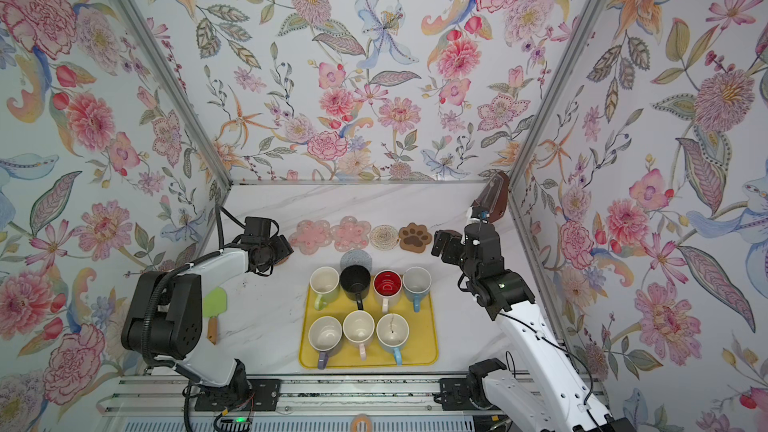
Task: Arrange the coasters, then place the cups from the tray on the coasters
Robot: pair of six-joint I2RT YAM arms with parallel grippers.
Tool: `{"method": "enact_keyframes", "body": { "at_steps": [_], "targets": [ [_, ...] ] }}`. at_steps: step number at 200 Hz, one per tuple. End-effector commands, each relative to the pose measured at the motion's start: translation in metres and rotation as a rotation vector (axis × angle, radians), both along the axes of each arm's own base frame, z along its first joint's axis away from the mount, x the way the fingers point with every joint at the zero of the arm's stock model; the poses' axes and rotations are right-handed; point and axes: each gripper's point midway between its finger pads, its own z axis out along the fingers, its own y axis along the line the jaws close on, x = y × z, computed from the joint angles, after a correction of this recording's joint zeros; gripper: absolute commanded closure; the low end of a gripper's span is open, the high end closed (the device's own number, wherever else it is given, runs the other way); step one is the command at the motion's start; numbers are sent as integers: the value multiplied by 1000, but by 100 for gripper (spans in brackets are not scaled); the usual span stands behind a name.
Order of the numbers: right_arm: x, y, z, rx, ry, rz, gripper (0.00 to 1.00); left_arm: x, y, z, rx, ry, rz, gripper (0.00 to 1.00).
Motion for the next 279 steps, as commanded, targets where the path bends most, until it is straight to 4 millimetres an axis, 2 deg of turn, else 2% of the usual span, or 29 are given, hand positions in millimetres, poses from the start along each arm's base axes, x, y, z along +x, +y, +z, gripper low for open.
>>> {"method": "enact_keyframes", "body": {
  "at_steps": [1, 109, 162, 219, 235, 252, 279],
  "targets": [
    [-6, -4, -6, -7, 18, -13, 1, 9, -4, -3, -27, -14, 12, 27],
    [-6, -5, -7, -9, 18, -16, 1, 16, 7, -37, -19, 36, 79, 27],
    [-5, -5, -8, -12, 24, -16, 1, 20, 18, -42, -24, 34, 107, 27],
    [-5, -5, -9, -6, 31, -20, 1, 31, 12, -41, -51, 21, 70, 27],
    [-5, -4, -10, 0, 41, -22, 1, 31, 11, -34, -54, 5, 64, 27],
    [-5, -2, -10, 9, 62, -21, 1, 32, 11, -16, -47, -38, 52, 26],
    [-10, 2, -12, 22, 93, -21, 1, 31, 11, 41, -20, -148, 3, 23]
  ]
}}
